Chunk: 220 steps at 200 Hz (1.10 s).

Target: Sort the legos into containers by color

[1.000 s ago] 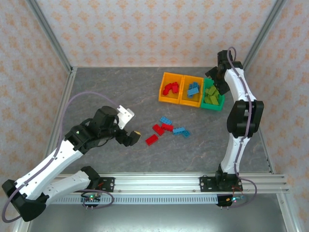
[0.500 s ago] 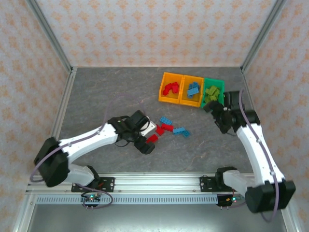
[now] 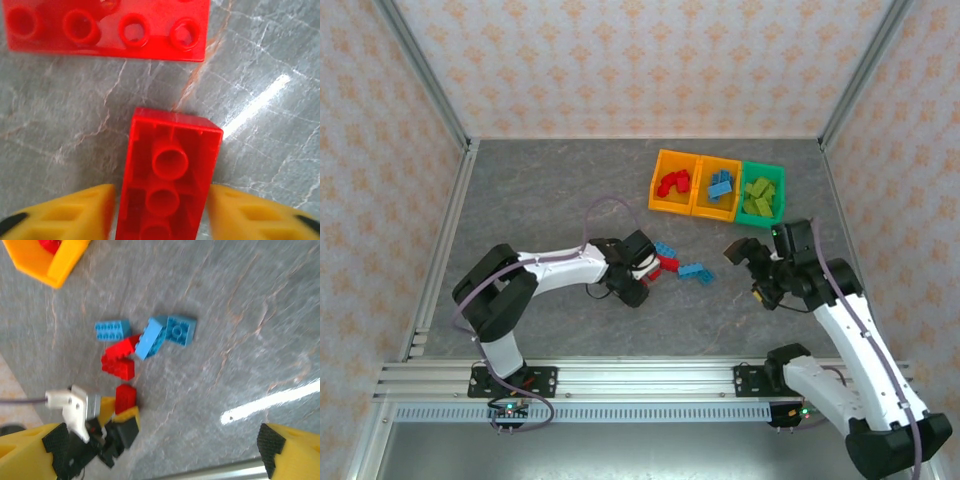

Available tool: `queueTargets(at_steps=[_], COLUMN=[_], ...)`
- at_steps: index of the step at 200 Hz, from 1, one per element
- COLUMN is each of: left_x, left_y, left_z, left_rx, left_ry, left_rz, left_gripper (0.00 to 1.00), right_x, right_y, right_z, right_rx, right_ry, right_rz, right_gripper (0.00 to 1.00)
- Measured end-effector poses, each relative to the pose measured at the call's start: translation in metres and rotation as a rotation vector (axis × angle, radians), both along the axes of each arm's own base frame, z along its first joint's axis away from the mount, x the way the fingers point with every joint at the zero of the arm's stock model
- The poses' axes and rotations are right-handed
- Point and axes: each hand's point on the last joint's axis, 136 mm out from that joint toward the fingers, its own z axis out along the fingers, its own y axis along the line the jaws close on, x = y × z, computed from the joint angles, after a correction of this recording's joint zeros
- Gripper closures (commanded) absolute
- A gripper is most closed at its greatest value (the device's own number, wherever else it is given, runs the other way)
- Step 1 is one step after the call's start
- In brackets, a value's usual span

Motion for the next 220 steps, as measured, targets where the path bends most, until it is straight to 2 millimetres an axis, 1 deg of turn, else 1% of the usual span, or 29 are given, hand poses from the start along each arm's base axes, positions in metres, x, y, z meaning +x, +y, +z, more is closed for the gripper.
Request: queueTargets(at_steps=[11, 28, 53, 62, 76, 91, 103, 112, 114, 117, 130, 144, 151, 163, 170, 177, 198, 213, 220], left_x=[0.001, 0.002, 0.003, 0.003, 0.008, 0.019, 0.036, 0.056, 0.059, 0.069, 0.101, 0.135, 0.153, 0.183, 0.198, 0.214, 0.254, 0.277, 0.286], left_y=[-0.001, -0.002, -0.001, 0.000, -0.002, -0.009, -0.018, -0.024, -0.025, -0.027, -0.030, -0.034, -0.037, -0.045, -0.051, -0.059, -0.079, -0.090, -0.094], left_z=[-0.001, 0.000, 0.001, 0.004, 0.019, 0.054, 0.093, 0.127, 0.132, 0.145, 0.185, 0.215, 0.224, 0.230, 0.228, 0.223, 0.193, 0.173, 0.166], left_rx=[-0.001, -0.005, 0.002, 0.010, 0.005, -0.048, -0.122, -0.190, -0.200, -0.225, -0.307, -0.366, -0.383, -0.397, -0.399, -0.400, -0.370, -0.347, -0.342], left_ry=[0.000, -0.005, -0.008, -0.007, -0.029, -0.085, -0.155, -0.219, -0.227, -0.254, -0.332, -0.393, -0.418, -0.446, -0.457, -0.464, -0.461, -0.460, -0.464], left_rz=[0.005, 0.004, 0.005, 0.006, 0.009, 0.019, 0.041, 0.081, 0.088, 0.104, 0.171, 0.237, 0.268, 0.312, 0.330, 0.350, 0.397, 0.426, 0.437], left_gripper=[0.69, 0.70, 0.73, 0.73, 0.74, 0.76, 0.75, 0.75, 0.75, 0.75, 0.75, 0.75, 0.75, 0.75, 0.75, 0.74, 0.73, 0.71, 0.70], right_x=[-0.004, -0.007, -0.002, 0.002, 0.011, 0.022, 0.031, 0.038, 0.040, 0.041, 0.050, 0.057, 0.059, 0.061, 0.062, 0.062, 0.059, 0.056, 0.054], right_y=[0.011, 0.030, 0.057, 0.064, 0.073, 0.079, 0.080, 0.080, 0.080, 0.080, 0.079, 0.082, 0.083, 0.087, 0.089, 0.090, 0.091, 0.087, 0.084], right_z=[-0.002, -0.007, -0.014, -0.014, -0.009, 0.003, 0.016, 0.026, 0.028, 0.031, 0.041, 0.043, 0.042, 0.037, 0.035, 0.033, 0.037, 0.042, 0.045], right_rx=[0.006, 0.009, 0.023, 0.029, 0.041, 0.058, 0.068, 0.073, 0.073, 0.074, 0.074, 0.077, 0.073, 0.063, 0.056, 0.050, 0.032, 0.024, 0.021], right_ry=[0.015, 0.048, 0.069, 0.066, 0.047, 0.005, -0.036, -0.070, -0.078, -0.086, -0.119, -0.131, -0.128, -0.112, -0.102, -0.095, -0.092, -0.103, -0.109], right_rz=[0.035, 0.086, 0.122, 0.121, 0.103, 0.077, 0.054, 0.035, 0.031, 0.025, 0.000, -0.016, -0.017, -0.013, -0.009, -0.004, 0.007, 0.006, 0.004], right_gripper=[0.02, 0.02, 0.01, 0.00, 0.00, 0.00, 0.00, 0.00, 0.00, 0.00, 0.00, 0.00, 0.00, 0.00, 0.00, 0.00, 0.00, 0.00, 0.00])
